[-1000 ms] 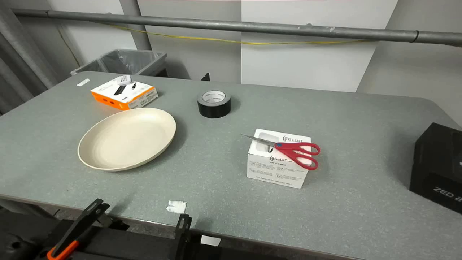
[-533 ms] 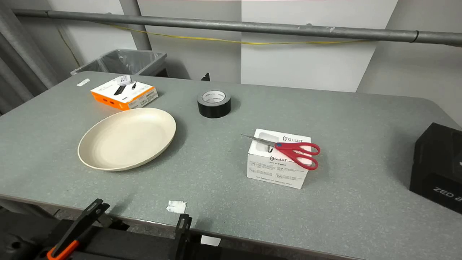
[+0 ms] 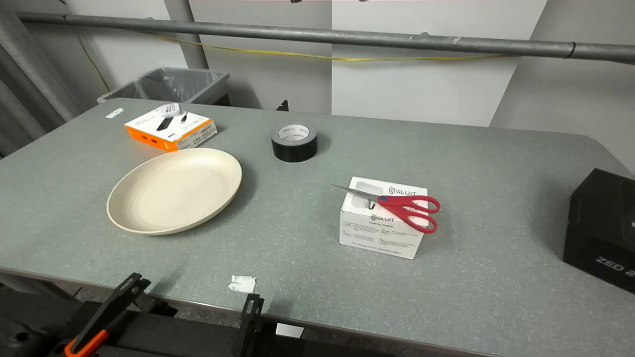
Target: Place the black masking tape on the white plate
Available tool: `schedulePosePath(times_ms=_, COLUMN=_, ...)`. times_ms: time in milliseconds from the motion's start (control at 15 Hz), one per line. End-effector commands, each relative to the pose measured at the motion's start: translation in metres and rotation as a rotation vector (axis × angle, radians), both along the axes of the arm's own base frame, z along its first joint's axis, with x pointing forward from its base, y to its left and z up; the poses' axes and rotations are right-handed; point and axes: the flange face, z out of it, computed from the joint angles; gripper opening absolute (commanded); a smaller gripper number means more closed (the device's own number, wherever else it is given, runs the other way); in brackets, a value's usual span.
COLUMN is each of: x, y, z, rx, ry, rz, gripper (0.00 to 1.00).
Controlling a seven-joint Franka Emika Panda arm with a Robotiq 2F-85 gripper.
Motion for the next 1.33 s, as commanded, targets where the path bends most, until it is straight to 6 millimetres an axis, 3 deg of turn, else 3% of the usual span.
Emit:
schedulePosePath(times_ms=0, x=0.002, y=-0.001, z=-0.004, rx=0.003, ry=0.008, rz=-0.001, gripper=1.00)
schedulePosePath(times_ms=333, x=0.002, y=-0.001, z=-0.004, rx=0.003, ry=0.009, rz=-0.002, gripper=1.00)
schedulePosePath(times_ms=400, x=0.012, y=0.003, z=-0.010, rx=0.019, ry=0.005, rz=-0.002, gripper=1.00)
schedulePosePath(times_ms=600, x=0.055, y=0.029, z=-0.054, rx=0.066, ry=0.006, rz=-0.030, gripper=1.00)
schedulePosePath(times_ms=1000, x=0.134, y=0.101, z=-0.151, rx=0.074, ry=-0.038, rz=-0.047, gripper=1.00)
schedulePosePath(times_ms=1133, x=0.155, y=0.116, z=-0.175, rx=0.068, ry=-0.024, rz=-0.064, gripper=1.00)
schedulePosePath(times_ms=1267, x=0.163, y=0.124, z=-0.175, rx=0.115, ry=0.037, rz=-0.053, gripper=1.00)
